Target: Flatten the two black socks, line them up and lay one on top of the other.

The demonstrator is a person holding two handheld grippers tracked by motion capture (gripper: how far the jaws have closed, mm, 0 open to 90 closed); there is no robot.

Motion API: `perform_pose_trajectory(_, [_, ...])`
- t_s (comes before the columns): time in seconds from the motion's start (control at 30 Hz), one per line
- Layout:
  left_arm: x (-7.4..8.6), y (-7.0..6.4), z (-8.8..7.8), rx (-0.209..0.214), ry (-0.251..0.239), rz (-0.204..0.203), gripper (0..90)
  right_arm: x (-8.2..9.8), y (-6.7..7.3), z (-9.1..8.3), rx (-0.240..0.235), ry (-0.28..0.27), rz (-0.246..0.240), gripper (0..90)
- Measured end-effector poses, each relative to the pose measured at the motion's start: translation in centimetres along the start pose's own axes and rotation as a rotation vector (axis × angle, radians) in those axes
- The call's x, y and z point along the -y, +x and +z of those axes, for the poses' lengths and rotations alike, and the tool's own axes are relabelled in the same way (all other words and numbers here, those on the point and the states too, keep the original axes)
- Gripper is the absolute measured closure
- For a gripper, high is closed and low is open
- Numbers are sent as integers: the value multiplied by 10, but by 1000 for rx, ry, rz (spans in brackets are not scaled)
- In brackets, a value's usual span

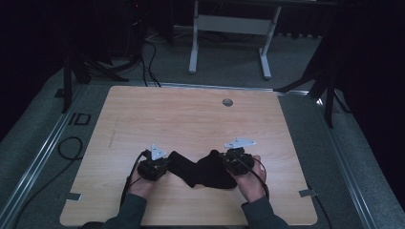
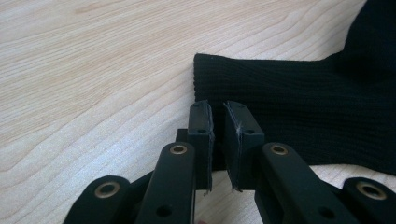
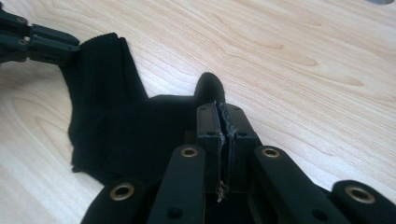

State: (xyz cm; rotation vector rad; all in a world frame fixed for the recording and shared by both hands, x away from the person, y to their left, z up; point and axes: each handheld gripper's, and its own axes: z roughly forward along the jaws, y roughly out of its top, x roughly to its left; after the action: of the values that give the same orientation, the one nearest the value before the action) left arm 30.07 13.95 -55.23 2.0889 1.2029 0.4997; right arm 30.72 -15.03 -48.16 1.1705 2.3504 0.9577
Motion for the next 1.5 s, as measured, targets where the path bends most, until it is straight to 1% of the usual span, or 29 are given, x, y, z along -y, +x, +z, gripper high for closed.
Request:
perform_pose_trajectory(0.03, [0, 0, 0, 0, 0, 0, 817, 0, 0, 0, 0, 0, 0, 865])
perform_pose_trajectory(0.1, [0, 0, 0, 0, -2, -2, 816, 2, 2, -9, 2, -13, -11, 865])
perform_pose_trajectory(0.2, [0, 0, 0, 0, -2, -2, 816, 5, 2, -17, 10, -24, -8, 864])
perform_pose_trajectory(0.3, [0, 0, 0, 2, -2, -5, 815, 7, 0, -21, 14, -29, 2, 864])
perform_pose_trajectory(0.33, [0, 0, 0, 3, 0, -3, 815, 11, -2, -25, 19, -30, 16, 864])
perform_pose_trajectory(0.37, [0, 0, 0, 3, 0, -3, 815, 12, -3, -26, 22, -30, 21, 864])
perform_pose_trajectory(0.43, [0, 0, 0, 3, 0, -3, 815, 14, -4, -28, 25, -31, 24, 864])
perform_pose_trajectory(0.47, [0, 0, 0, 3, 0, -3, 815, 19, -6, -30, 24, -31, 37, 864])
perform_pose_trajectory(0.5, [0, 0, 0, 3, 0, -3, 815, 19, -6, -30, 24, -31, 37, 864])
perform_pose_trajectory(0.57, [0, 0, 0, 4, 1, -1, 815, 25, -9, -31, 24, -23, 47, 863])
perform_pose_trajectory(0.73, [0, 0, 0, 7, 2, 1, 814, 36, -14, -24, 29, 13, 62, 861])
perform_pose_trajectory(0.77, [0, 0, 0, 7, 2, 1, 814, 36, -14, -24, 29, 13, 62, 861])
perform_pose_trajectory(0.87, [0, 0, 0, 7, 3, 2, 813, 46, -17, -15, 30, 51, 71, 858])
perform_pose_trajectory(0.9, [0, 0, 0, 7, 3, 2, 813, 46, -17, -15, 30, 51, 71, 858])
perform_pose_trajectory(0.93, [0, 0, 0, 7, 4, 3, 813, 50, -18, -9, 26, 73, 74, 856])
perform_pose_trajectory(0.97, [0, 0, 0, 7, 4, 3, 813, 50, -18, -9, 26, 73, 74, 856])
perform_pose_trajectory(1.0, [0, 0, 0, 6, 4, 3, 812, 55, -19, -3, 25, 96, 77, 854])
perform_pose_trajectory(1.07, [0, 0, 0, 7, 5, 3, 810, 59, -20, 4, 24, 118, 80, 852])
perform_pose_trajectory(1.17, [0, -1, 0, 9, 5, 3, 808, 64, -21, 12, 45, 148, 73, 846])
perform_pose_trajectory(1.2, [0, -1, 0, 10, 5, 4, 808, 65, -22, 14, 45, 154, 70, 846])
perform_pose_trajectory(1.23, [0, -1, 0, 10, 5, 4, 807, 66, -23, 15, 51, 156, 69, 845])
perform_pose_trajectory(1.3, [0, -2, 0, 16, 5, 3, 804, 65, -24, 18, 79, 157, 57, 843])
perform_pose_trajectory(1.37, [-1, -3, 0, 16, 7, 4, 803, 64, -26, 20, 90, 150, 51, 836])
perform_pose_trajectory(1.43, [-1, -3, 0, 18, 6, 4, 801, 63, -27, 21, 98, 148, 56, 834])
perform_pose_trajectory(1.47, [-1, -4, 0, 21, 6, 4, 800, 62, -29, 24, 115, 145, 55, 821])
perform_pose_trajectory(1.5, [-1, -4, 0, 21, 6, 4, 800, 62, -29, 24, 115, 145, 55, 821])
